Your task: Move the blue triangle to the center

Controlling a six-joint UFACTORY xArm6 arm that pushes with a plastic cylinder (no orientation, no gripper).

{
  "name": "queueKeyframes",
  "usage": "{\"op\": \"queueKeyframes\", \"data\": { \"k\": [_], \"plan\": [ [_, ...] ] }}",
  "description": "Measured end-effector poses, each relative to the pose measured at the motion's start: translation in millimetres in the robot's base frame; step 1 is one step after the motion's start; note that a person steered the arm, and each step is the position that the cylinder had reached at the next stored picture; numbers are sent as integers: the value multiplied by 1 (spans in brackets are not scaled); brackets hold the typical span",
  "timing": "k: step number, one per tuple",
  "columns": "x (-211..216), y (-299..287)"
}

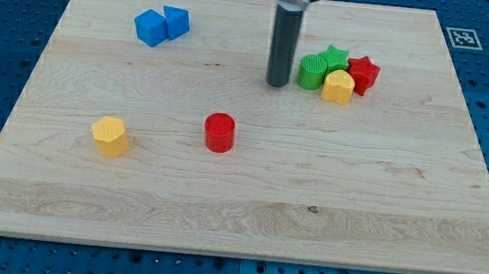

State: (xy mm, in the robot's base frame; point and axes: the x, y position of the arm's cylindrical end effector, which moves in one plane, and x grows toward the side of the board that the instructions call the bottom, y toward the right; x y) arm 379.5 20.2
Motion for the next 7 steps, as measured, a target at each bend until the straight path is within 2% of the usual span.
{"op": "queueKeyframes", "data": {
  "k": [2,4,6,7],
  "plan": [
    [-42,-46],
    [-130,-50],
    [-153,-90],
    [-153,-90]
  ]
}}
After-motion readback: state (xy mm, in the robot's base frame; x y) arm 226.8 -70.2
